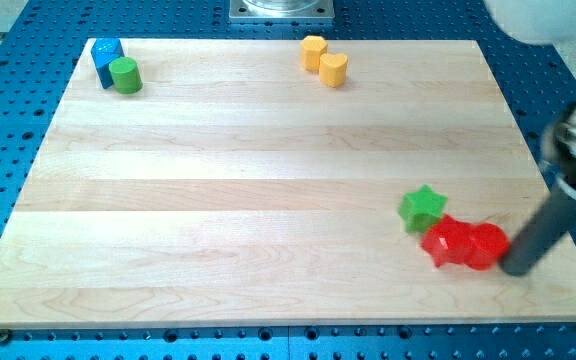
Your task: Move the red star left to the green star
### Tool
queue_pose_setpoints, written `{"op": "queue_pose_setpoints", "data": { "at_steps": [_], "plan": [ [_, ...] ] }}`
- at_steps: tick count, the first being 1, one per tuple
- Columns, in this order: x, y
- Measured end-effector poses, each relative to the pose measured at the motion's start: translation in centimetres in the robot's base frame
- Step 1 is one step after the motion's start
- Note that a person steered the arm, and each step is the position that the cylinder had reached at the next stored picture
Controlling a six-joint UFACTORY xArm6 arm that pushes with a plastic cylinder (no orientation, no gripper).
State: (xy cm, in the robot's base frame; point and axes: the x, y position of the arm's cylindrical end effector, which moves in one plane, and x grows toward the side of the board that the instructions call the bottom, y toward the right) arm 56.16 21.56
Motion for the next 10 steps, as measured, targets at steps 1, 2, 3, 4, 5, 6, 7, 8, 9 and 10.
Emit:
{"op": "queue_pose_setpoints", "data": {
  "at_steps": [1,2,3,4,5,6,7,8,9,10],
  "plan": [
    [-1.9,-4.3],
    [-3.2,-8.9],
    [-3.8,-12.0],
    [-0.5,-4.9],
    [5.1,-10.9],
    [1.8,-13.7],
    [-3.0,-14.8],
    [-6.0,-16.7],
    [-5.2,-15.5],
    [-5.3,-15.2]
  ]
}}
